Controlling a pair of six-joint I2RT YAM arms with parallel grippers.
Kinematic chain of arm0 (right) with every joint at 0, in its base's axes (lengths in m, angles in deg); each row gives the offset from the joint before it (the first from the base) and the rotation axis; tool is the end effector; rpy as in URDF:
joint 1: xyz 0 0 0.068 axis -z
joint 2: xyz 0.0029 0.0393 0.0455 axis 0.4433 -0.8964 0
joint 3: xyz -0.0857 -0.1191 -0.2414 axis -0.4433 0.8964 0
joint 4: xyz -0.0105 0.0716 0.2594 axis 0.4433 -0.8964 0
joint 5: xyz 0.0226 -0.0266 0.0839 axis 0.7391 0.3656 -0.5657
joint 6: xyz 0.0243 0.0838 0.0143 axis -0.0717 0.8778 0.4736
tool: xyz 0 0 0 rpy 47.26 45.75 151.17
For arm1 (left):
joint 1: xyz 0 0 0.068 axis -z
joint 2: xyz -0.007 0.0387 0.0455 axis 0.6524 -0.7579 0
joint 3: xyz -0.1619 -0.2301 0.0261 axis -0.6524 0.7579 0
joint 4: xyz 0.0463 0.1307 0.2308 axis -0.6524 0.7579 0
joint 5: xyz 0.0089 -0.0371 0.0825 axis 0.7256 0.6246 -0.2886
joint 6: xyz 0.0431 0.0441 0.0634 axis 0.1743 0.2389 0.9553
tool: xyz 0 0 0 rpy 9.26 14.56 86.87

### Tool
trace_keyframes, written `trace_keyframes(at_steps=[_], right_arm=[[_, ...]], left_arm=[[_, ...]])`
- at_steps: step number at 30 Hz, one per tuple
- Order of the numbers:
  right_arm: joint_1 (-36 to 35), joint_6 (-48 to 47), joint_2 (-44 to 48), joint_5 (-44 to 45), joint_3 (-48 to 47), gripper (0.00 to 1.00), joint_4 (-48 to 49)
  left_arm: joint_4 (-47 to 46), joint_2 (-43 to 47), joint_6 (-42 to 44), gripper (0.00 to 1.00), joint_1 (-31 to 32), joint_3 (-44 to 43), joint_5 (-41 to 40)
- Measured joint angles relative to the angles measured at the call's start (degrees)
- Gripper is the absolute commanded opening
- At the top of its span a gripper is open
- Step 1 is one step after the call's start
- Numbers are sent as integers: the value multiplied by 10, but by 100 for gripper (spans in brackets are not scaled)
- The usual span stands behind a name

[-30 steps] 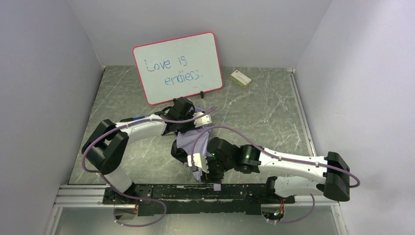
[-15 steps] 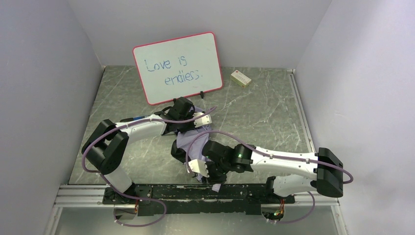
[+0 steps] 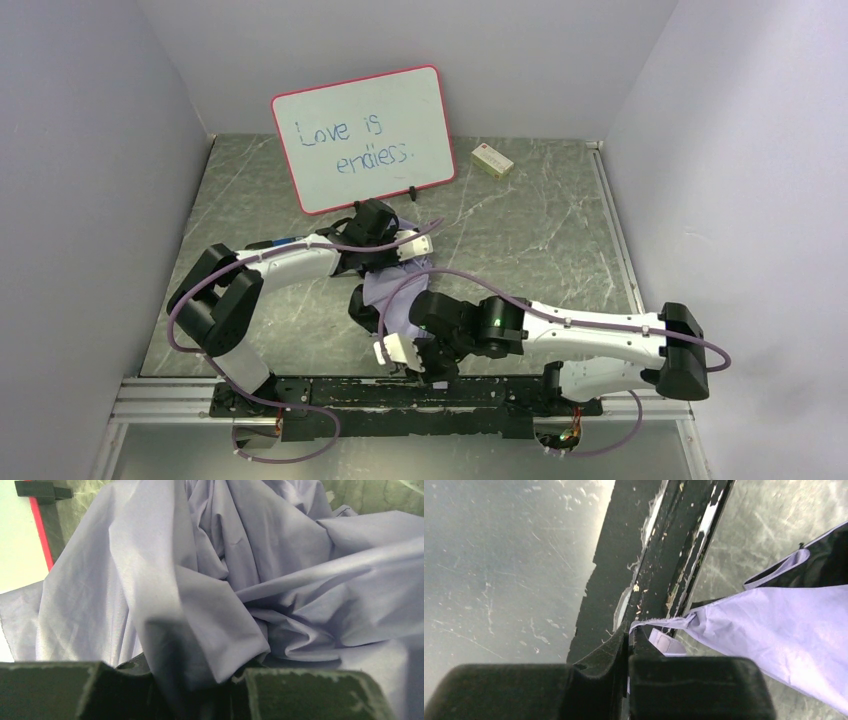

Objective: Put away the umbrella

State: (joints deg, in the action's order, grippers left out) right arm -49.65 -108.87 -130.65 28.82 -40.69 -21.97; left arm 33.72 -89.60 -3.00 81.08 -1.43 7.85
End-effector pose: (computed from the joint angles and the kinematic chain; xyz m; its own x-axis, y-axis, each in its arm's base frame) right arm 0.0295 0.2614 0.2266 0.1816 -0.7349 -0.6534 -0.9343 -0.3361 0.1184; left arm 0.2855 -0.2497 0.1592 0.0210 0.8478 -0.5300 0.8892 0.2265 0.3976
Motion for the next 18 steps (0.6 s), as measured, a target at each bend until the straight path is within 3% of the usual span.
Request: trace_keyframes(at_steps=[9,18], right_arm=[[-33,20,3,46,-91,0,-67],[-63,7,-69,171,-234,0,-242]], left_arm=[[1,0,0,7,6,0,0],[1,0,0,6,7,0,0]])
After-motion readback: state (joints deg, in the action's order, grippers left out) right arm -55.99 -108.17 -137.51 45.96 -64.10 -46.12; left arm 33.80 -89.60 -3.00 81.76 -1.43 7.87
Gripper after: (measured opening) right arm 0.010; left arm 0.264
